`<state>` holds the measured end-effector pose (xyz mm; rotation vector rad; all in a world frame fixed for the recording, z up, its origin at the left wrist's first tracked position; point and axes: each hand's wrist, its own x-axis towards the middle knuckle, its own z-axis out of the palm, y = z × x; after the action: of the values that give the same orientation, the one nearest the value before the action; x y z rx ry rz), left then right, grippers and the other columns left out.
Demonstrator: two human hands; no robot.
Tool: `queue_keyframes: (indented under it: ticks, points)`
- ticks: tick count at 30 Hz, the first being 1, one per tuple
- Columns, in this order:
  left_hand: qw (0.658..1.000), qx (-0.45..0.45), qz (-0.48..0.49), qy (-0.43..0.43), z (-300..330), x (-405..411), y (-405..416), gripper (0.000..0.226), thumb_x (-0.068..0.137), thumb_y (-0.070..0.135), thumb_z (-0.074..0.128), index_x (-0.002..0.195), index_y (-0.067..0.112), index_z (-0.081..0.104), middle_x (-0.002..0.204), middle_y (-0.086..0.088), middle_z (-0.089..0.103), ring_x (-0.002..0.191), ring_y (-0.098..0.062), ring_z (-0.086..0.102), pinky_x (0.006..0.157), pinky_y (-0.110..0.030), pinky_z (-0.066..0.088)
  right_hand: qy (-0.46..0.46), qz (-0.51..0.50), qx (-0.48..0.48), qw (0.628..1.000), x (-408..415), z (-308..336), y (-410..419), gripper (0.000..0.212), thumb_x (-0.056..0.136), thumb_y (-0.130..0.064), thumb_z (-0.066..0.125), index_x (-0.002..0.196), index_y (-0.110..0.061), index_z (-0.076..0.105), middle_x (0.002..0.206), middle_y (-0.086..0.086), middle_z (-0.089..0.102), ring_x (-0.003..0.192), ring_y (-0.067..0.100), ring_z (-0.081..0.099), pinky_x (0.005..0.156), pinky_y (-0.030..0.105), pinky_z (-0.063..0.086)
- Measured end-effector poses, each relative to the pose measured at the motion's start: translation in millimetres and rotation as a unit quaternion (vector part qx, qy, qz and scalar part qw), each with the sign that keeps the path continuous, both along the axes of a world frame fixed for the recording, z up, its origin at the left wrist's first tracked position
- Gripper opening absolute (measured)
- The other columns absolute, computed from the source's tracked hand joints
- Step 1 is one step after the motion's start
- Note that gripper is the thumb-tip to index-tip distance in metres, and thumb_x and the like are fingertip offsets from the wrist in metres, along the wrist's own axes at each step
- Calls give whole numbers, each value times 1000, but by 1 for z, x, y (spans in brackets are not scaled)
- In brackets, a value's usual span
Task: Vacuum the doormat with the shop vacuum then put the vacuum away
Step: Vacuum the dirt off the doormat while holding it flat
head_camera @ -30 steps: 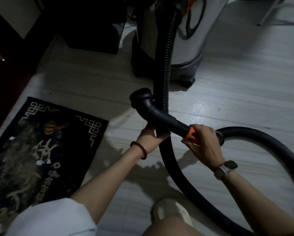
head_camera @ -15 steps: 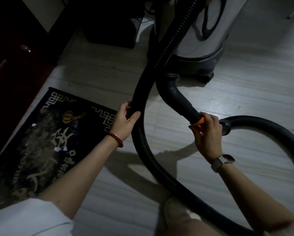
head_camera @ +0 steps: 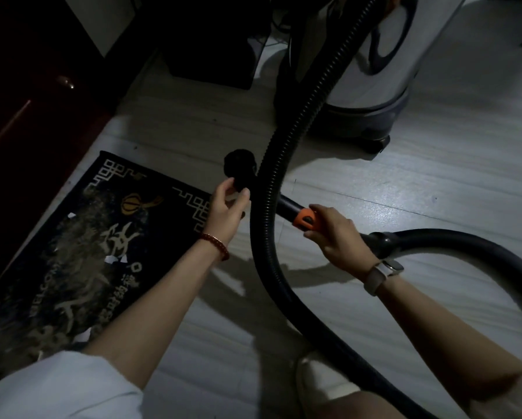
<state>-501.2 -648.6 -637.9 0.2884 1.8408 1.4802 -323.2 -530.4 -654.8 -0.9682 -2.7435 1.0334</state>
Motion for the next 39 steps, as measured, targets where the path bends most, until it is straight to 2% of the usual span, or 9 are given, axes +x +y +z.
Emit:
queue_keyframes:
  ticks: [2,7,13,17,21,25,30,34,39]
  points:
    - [985,-3,103,-139,0,0,4,63,90,27,58,142,13,25,132,-7,42,126,-24,43,96,-34,43,28,2,-40,999,-7,6,-5,48,86,-25,63,129,-11,46,120,11,55,106,27,53,93,45,42]
    - [958,47,143,-244,2,-2,13,10,92,19,56,88,10,54,90,-8,60,88,-21,60,84,-38,50,53,17,-68,996,-16,6,-19,41,87,-21,62,125,-11,49,116,9,58,105,26,55,90,50,45]
    - [952,78,207,-211,1,-19,9,10,92,18,55,95,9,53,93,-7,59,102,-28,56,87,-44,48,324,57,249,911,-37,36,-56,18,80,-6,49,96,-12,49,100,7,57,93,22,52,83,39,43]
    - [952,63,258,-155,4,-42,-15,21,92,23,56,106,7,51,101,-11,59,104,-29,58,83,-45,51,119,255,336,899,-72,20,-77,31,80,-18,53,110,-14,60,108,8,62,100,29,57,91,40,43]
    - [925,69,347,-139,-5,-74,-72,44,92,24,56,127,0,44,119,-18,55,112,-35,56,81,-47,50,-75,162,264,948,-61,-5,-48,58,70,-26,68,124,-12,49,122,22,55,85,38,61,67,40,53]
    - [898,70,408,-145,-19,-91,-133,49,92,26,56,132,2,43,126,-19,53,112,-33,56,80,-47,49,-144,133,232,953,-37,-22,-23,46,84,-33,35,112,-3,57,106,21,61,93,40,61,93,48,45]
    - [882,61,423,-197,-30,-81,-148,53,87,28,63,130,3,46,127,-16,54,113,-33,56,70,-46,51,-16,260,110,959,-97,-15,-97,58,89,-47,37,133,-9,44,126,16,54,111,33,55,91,41,45]
    - [857,95,436,-258,-31,-76,-150,56,86,27,64,131,3,41,125,-18,54,107,-37,58,74,-49,51,9,321,237,917,-155,-20,-153,71,74,-46,64,134,-15,42,106,12,60,82,31,62,61,37,52]
    - [873,104,395,-267,-37,-83,-165,46,87,30,62,123,6,49,119,-12,58,103,-29,60,61,-34,55,-1,317,310,896,-192,-24,-166,53,73,-47,71,108,-9,61,75,10,62,51,29,61,40,25,29]
